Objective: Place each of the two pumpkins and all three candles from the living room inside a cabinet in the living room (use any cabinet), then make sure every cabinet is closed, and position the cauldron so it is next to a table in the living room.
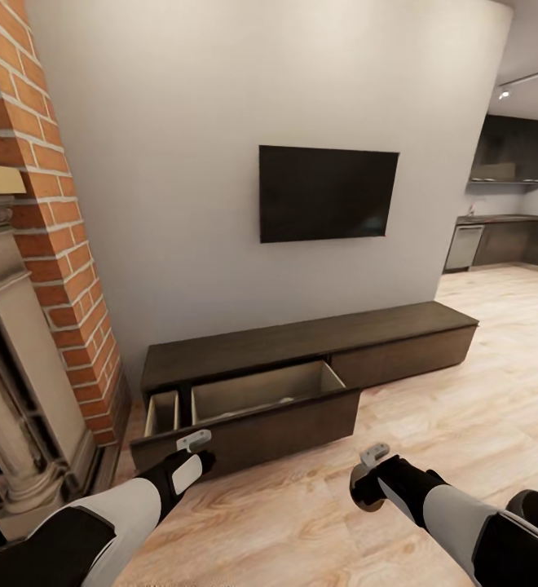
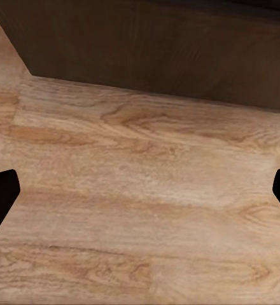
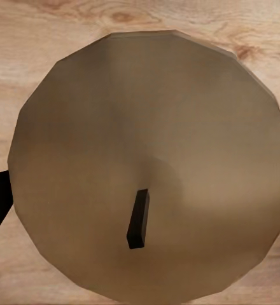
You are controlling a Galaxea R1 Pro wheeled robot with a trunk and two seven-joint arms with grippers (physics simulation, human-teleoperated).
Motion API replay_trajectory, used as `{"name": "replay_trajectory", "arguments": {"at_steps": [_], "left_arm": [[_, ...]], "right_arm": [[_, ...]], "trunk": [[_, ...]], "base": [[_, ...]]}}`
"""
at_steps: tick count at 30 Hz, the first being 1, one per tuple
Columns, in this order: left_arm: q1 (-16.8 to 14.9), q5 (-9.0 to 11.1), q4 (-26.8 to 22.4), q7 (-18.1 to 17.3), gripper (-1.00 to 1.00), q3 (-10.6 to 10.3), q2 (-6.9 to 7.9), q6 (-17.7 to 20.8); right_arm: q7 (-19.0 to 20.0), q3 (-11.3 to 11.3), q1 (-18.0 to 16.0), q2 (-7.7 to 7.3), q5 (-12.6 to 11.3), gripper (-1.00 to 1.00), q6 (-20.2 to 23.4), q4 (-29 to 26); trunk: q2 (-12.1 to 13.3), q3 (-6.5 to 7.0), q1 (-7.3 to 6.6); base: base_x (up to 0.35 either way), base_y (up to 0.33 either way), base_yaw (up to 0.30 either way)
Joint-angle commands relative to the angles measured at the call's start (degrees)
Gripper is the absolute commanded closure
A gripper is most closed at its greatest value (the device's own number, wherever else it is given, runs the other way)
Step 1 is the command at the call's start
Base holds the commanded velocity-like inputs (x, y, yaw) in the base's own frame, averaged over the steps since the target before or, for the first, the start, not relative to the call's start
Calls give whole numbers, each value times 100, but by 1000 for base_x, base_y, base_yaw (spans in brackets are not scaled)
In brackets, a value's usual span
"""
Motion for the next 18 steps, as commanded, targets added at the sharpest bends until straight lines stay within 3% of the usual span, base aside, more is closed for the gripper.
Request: {"name": "replay_trajectory", "arguments": {"at_steps": [1,14,18], "left_arm": [[-4,29,-10,36,-100,-48,-1,32],[-4,29,-7,33,-100,-48,-10,32],[-4,29,-10,29,-100,-48,-10,32]], "right_arm": [[9,27,-1,-8,-16,100,31,-18],[24,27,-1,-8,-16,100,31,-18],[32,27,-1,-8,-16,100,31,-18]], "trunk": [[-3,-6,-1],[-3,-6,-1],[-3,-6,-1]], "base": [[3,-226,269],[0,-226,286],[36,-222,62]]}}
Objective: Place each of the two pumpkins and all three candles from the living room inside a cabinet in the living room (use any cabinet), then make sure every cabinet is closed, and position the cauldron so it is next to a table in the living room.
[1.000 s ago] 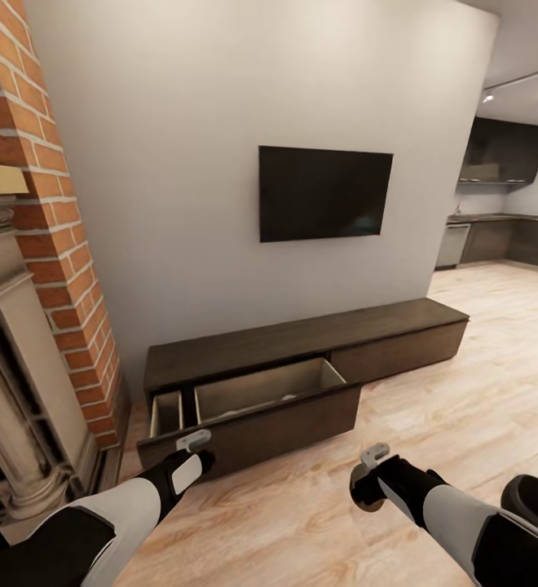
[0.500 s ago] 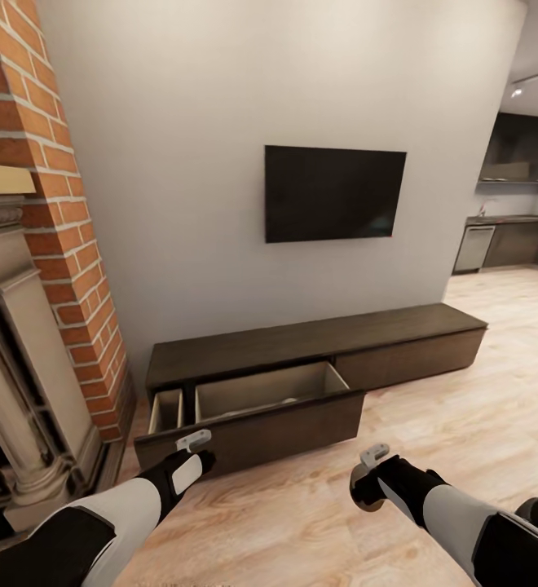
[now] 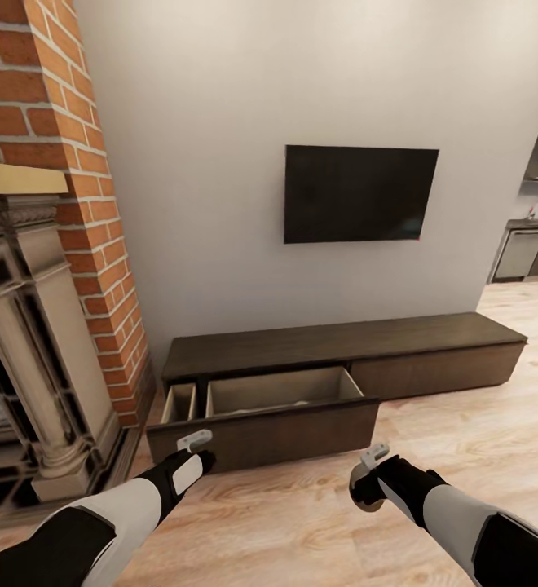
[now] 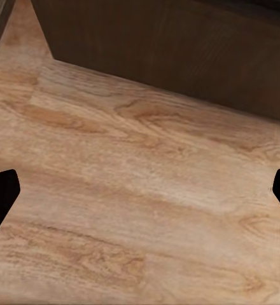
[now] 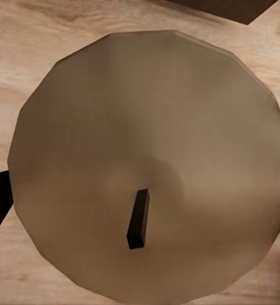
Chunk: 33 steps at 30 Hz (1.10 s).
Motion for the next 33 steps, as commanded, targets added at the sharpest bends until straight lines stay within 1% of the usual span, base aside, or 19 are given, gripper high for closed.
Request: {"name": "replay_trajectory", "arguments": {"at_steps": [1,9,13,21,33], "left_arm": [[-1,29,-11,36,-100,-48,0,32],[-2,29,-11,35,-100,-48,0,32],[-3,29,-11,35,-100,-48,0,25],[-3,29,-11,35,-100,-48,-7,16],[-3,29,-9,35,-100,-48,-9,20]], "right_arm": [[9,27,-2,-6,-16,100,30,-16],[-6,27,-2,-6,-16,100,30,-16],[-12,27,-2,-6,-16,100,30,-16],[-13,27,-2,-6,-16,100,30,-16],[-13,27,-2,-6,-16,100,30,-16]], "trunk": [[-3,-6,1],[-3,-6,1],[-3,-6,1],[-3,-4,1],[-3,82,1]], "base": [[127,-216,16],[225,-205,5],[244,-77,0],[38,-9,4],[1,0,110]]}}
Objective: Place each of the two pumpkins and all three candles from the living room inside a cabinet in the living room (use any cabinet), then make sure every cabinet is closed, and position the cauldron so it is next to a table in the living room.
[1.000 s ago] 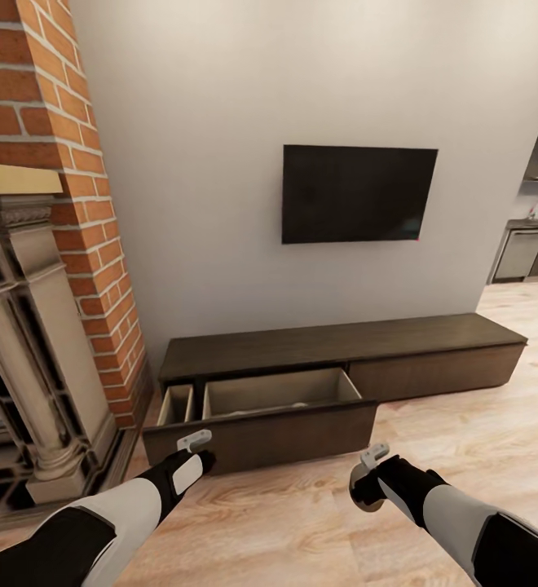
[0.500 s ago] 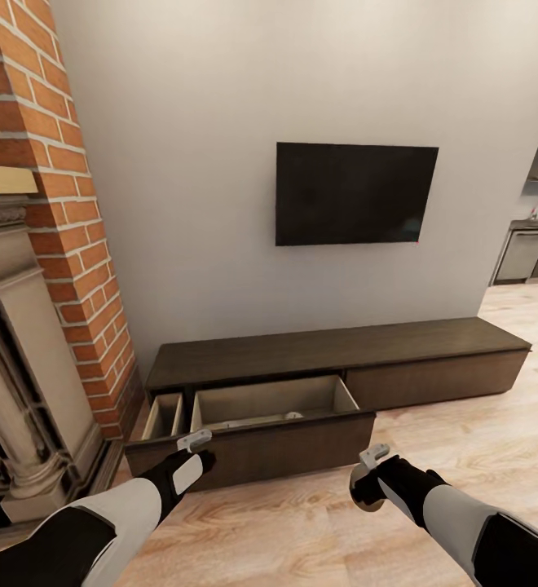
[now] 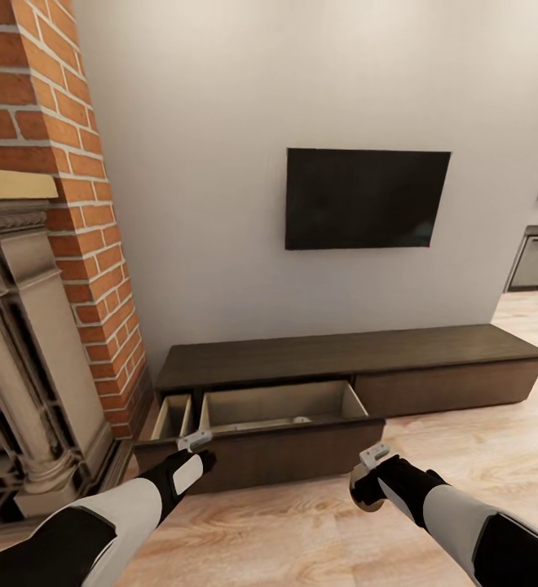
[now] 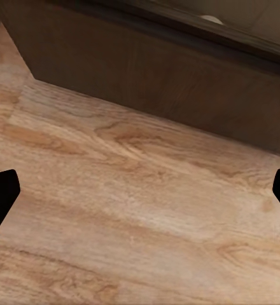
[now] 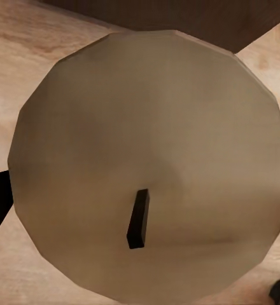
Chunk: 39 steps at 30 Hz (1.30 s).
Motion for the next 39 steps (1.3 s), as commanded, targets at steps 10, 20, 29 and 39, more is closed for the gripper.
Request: {"name": "replay_trajectory", "arguments": {"at_steps": [10,20,29,39], "left_arm": [[-2,27,-10,34,-100,-48,0,30],[1,29,-8,34,-100,-48,-34,20],[-2,22,-18,36,-100,-48,-53,24],[-2,3,-600,-24,-100,-73,-186,347]], "right_arm": [[4,28,-3,-6,-17,100,31,-15],[9,28,-3,-6,-17,100,31,-15],[26,28,-3,-6,-24,100,31,-18],[118,13,-3,-8,-52,100,-4,-63]], "trunk": [[-3,22,0],[-3,22,0],[-3,22,0],[-3,17,0]], "base": [[201,-11,51],[70,-16,1],[1,0,0],[0,0,0]]}}
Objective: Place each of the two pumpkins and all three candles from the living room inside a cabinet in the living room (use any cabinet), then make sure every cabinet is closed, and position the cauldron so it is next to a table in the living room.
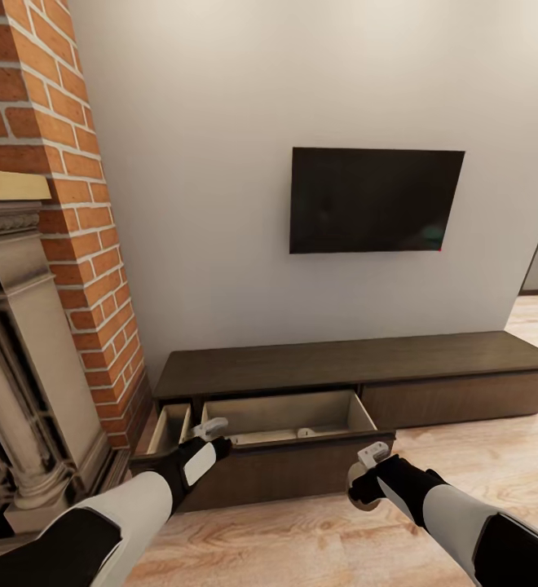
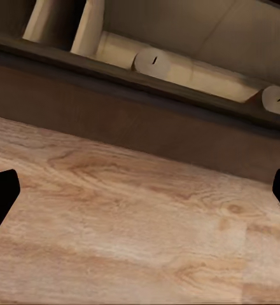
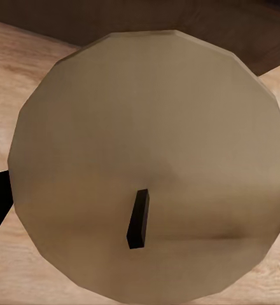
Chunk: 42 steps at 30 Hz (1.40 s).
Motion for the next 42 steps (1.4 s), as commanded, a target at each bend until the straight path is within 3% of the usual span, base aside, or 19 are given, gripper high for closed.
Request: {"name": "replay_trajectory", "arguments": {"at_steps": [1,6,10,15,20,22,24,29,36,42], "left_arm": [[-2,29,-282,45,-100,-51,-10,323],[-2,16,-1159,73,-100,-55,-9,1255],[-7,6,-1409,109,-100,-50,-6,1972],[-21,7,-1452,124,-100,-42,-3,2624],[-52,9,-1450,138,-100,-38,-6,3016],[-64,10,-1450,150,-100,-37,-11,3308],[-70,6,-1450,156,-100,-36,-13,3522],[-72,4,-1529,147,-100,-38,-14,3587],[-72,8,-1885,151,-100,-47,-14,3453],[-72,2,-2077,130,-100,-64,-20,3064]], "right_arm": [[18,9,-3,-9,-7,100,39,-25],[21,-21,-8,-32,-11,100,76,-42],[25,-35,-47,-32,-25,100,366,-53],[29,-48,-583,40,-40,100,1554,-171],[19,-59,-920,200,-46,100,2076,-202],[7,-91,-1106,335,-46,100,2342,-209],[2,-263,-1345,418,-48,100,2555,-212],[-14,-781,-1652,496,-44,100,2678,-208],[-14,-892,-1695,512,-50,100,2685,-208],[-10,-903,-1699,517,-51,100,2642,-204]], "trunk": [[-3,-12,-1],[-3,-52,-1],[-3,-88,-1],[-3,-134,-1],[-3,-180,-1],[-3,-198,-1],[-3,-217,-1],[-3,-263,-1],[-3,-327,-1],[-3,-382,-1]], "base": [[0,0,0],[0,0,0],[0,0,0],[0,0,0],[0,0,0],[0,0,0],[0,0,0],[0,0,0],[0,0,0],[4,0,0]]}}
